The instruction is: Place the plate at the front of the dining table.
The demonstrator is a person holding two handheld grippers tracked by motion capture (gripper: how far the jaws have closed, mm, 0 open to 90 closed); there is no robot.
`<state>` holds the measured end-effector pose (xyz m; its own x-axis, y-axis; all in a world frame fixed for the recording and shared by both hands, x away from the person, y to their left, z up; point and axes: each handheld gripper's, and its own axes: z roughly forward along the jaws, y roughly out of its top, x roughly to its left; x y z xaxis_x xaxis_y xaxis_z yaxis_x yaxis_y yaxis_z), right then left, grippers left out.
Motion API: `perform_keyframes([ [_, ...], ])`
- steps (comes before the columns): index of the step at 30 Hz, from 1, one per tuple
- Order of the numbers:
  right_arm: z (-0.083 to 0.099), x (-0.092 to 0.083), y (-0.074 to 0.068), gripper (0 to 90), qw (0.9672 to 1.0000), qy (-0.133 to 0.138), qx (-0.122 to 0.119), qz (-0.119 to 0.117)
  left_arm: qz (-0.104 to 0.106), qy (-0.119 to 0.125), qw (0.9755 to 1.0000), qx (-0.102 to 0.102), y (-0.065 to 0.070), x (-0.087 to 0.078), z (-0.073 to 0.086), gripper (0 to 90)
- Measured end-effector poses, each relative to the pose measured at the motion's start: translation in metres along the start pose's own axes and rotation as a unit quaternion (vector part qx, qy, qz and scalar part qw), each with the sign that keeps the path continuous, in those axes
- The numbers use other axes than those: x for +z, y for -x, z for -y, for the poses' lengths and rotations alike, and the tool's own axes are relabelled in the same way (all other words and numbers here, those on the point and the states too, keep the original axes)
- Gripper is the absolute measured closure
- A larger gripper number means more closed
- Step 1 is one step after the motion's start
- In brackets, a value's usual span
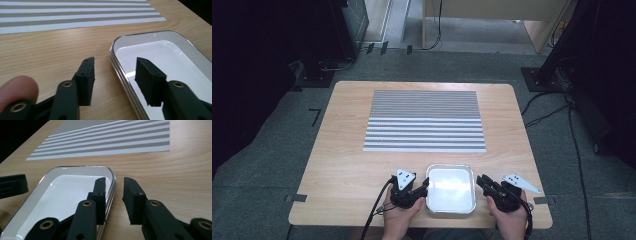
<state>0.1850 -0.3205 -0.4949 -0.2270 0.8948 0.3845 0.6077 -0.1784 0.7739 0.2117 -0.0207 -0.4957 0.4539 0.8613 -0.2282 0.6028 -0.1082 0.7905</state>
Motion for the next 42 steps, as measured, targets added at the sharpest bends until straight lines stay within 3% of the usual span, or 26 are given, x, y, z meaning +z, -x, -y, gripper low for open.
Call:
perform_keyframes([
  [4, 0.001, 0.002, -0.001, 79.7, 0.9997, -0.016, 0.014, -0.015, 0.002, 0.000, 1.0000, 0.004, 0.004, 0.000, 0.004, 59.1],
  [9, 0.003, 0.005, -0.005, 83.4, 0.9996, -0.027, 0.009, -0.008, 0.008, 0.009, 0.9999, 0.002, 0.006, -0.002, 0.007, 67.1],
  [21, 0.006, 0.011, -0.007, 87.6, 0.9983, -0.053, 0.025, -0.003, 0.018, -0.011, 0.9997, 0.009, 0.010, 0.001, 0.012, 81.2],
  [33, 0.008, 0.012, -0.008, 87.1, 0.9985, -0.047, 0.025, 0.002, 0.015, -0.012, 0.9997, 0.014, 0.012, 0.002, 0.014, 80.9],
  [42, 0.009, 0.012, -0.014, 88.2, 0.9986, -0.040, 0.026, 0.025, 0.012, -0.007, 0.9999, 0.010, 0.013, 0.002, 0.014, 82.1],
])
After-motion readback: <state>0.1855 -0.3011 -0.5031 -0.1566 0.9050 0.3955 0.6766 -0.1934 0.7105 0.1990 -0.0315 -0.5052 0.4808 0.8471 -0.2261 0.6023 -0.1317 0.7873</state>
